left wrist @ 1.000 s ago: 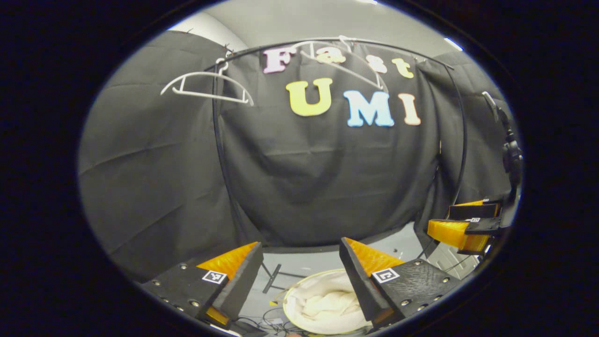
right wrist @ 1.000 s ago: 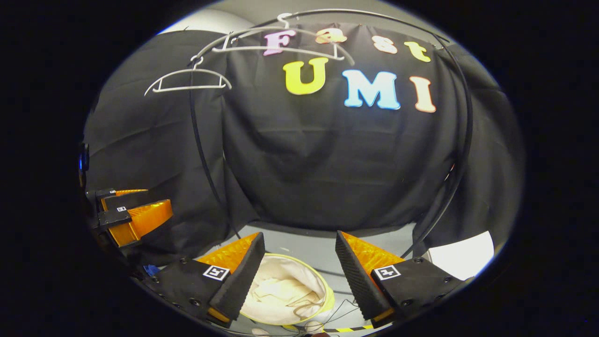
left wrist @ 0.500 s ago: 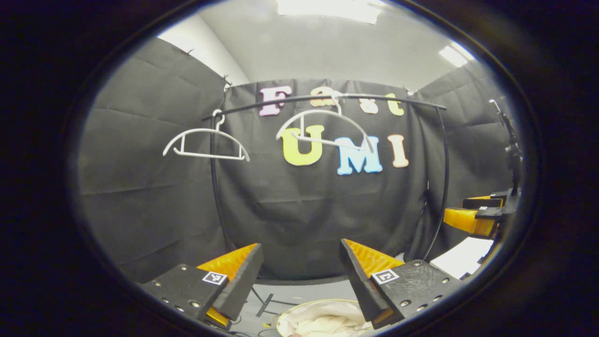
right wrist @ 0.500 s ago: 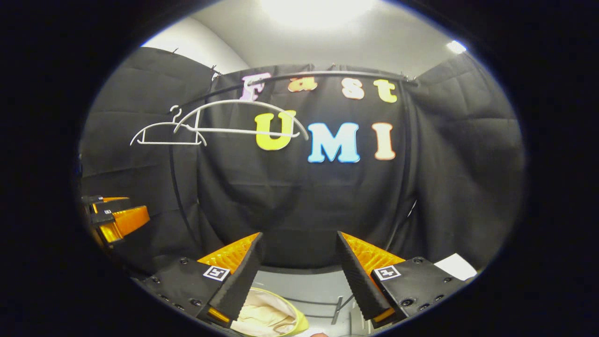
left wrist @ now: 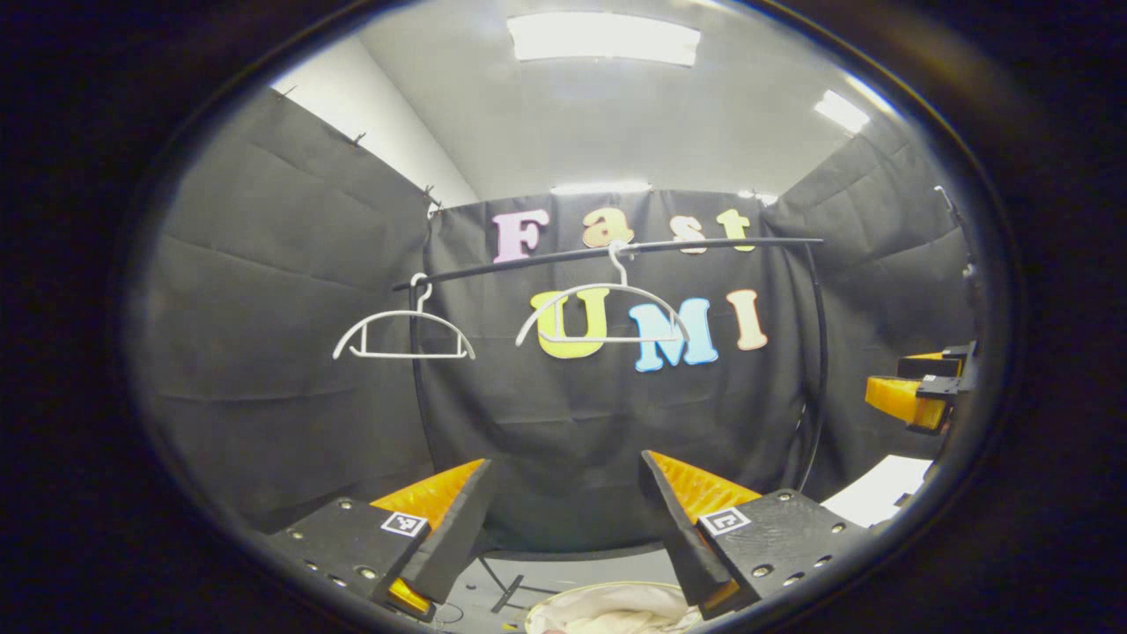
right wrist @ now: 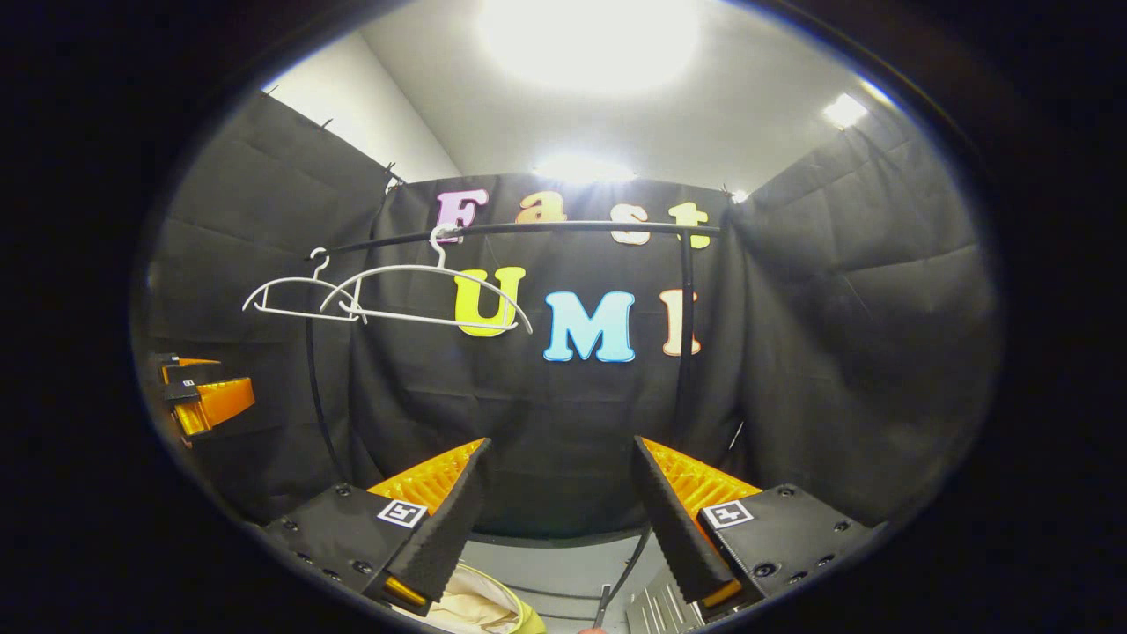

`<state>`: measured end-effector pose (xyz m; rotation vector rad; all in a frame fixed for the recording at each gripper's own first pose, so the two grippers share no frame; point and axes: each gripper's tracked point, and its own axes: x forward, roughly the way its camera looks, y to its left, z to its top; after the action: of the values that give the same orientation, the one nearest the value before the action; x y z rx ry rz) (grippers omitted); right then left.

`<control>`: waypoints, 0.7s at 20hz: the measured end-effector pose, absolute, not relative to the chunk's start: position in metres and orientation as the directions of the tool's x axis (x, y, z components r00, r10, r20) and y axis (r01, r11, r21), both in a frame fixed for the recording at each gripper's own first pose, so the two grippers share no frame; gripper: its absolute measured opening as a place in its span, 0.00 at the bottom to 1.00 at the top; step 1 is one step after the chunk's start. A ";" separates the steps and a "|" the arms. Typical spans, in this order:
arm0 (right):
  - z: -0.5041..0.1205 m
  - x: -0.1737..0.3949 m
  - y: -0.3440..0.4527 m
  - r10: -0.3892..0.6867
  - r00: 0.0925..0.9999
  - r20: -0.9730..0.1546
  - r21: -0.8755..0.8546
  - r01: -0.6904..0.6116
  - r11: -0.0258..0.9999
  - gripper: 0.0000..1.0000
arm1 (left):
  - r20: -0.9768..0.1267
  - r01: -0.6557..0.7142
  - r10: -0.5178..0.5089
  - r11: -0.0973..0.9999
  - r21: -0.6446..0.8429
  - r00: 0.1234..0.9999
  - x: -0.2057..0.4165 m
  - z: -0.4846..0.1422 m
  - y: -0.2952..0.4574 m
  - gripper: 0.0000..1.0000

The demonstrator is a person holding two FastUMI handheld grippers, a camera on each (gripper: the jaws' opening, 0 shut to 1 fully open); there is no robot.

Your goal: Grasp the clothes on the hanger with both hands and then place them into the laundry hamper below.

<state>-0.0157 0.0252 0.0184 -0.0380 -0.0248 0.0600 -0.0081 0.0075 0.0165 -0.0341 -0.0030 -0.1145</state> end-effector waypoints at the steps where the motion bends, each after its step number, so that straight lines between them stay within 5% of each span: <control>1: 0.019 -0.021 0.022 0.057 0.998 0.024 -0.028 -0.056 0.998 0.96 | 0.012 0.110 -0.109 0.994 -0.026 0.994 -0.015 0.021 0.010 0.96; 14: 0.024 -0.063 0.005 0.051 0.997 0.050 -0.001 -0.051 0.999 0.98 | 0.046 0.049 -0.048 0.998 -0.034 0.998 -0.057 0.034 0.024 0.96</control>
<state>-0.0633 0.0053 0.0243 0.0000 -0.0499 0.0506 -0.0566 0.0243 0.0341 -0.0351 -0.0451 -0.0484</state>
